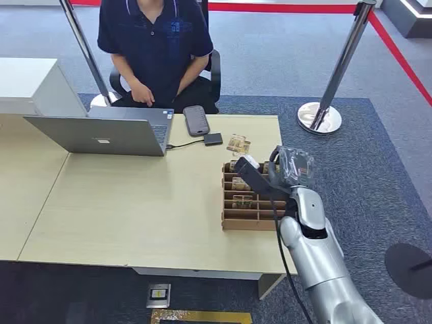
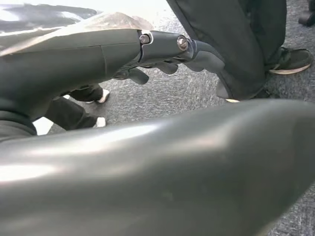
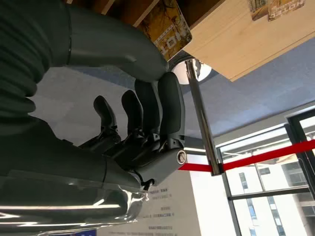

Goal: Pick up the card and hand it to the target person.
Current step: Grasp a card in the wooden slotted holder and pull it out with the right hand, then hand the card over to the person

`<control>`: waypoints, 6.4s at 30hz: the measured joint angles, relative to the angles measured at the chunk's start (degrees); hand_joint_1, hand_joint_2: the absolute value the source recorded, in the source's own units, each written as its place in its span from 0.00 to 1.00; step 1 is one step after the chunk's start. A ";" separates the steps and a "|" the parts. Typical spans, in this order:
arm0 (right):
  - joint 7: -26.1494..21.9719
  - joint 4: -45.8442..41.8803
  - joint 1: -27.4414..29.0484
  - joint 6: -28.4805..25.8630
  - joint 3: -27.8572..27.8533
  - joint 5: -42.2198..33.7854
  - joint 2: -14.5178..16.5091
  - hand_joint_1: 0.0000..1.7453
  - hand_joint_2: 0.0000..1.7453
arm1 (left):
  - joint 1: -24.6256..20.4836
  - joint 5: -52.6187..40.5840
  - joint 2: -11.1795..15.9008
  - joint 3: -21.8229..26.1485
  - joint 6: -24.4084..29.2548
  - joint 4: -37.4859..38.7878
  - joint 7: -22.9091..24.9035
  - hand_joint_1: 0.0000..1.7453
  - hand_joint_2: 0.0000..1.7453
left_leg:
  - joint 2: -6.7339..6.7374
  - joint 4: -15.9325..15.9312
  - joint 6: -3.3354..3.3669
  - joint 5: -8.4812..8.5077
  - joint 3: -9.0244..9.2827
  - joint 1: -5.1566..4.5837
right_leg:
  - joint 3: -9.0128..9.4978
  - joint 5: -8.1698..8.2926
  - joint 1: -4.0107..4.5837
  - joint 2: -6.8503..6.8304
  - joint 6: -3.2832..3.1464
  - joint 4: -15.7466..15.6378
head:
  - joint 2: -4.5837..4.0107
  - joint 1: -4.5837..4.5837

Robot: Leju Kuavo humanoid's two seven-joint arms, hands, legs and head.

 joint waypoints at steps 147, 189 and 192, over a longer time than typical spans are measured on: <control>-2.36 5.02 -22.93 9.17 16.43 -8.76 9.70 0.86 1.00 | -0.10 -0.11 -0.63 -0.10 0.26 0.15 0.30 0.00 0.00 | 0.01 0.00 -0.04 0.06 -0.26 0.03 | -0.27 0.05 0.01 0.00 -0.01 0.05 | 0.00 0.01; 1.19 19.73 -21.48 -9.09 17.49 -4.82 8.04 0.00 0.00 | -0.02 0.27 -0.64 -0.06 -0.36 0.36 0.35 0.00 0.00 | -0.05 0.04 -0.02 0.05 -0.30 0.03 | -0.29 0.05 0.01 0.00 -0.01 -0.06 | 0.00 -0.01; 1.61 11.01 -13.47 -12.86 14.39 -0.90 3.80 0.00 0.00 | 0.11 0.88 -0.69 0.04 -0.31 0.43 0.37 0.00 0.00 | -0.08 0.04 0.03 0.01 -0.31 0.02 | -0.26 0.05 0.01 0.00 0.00 -0.13 | 0.00 -0.01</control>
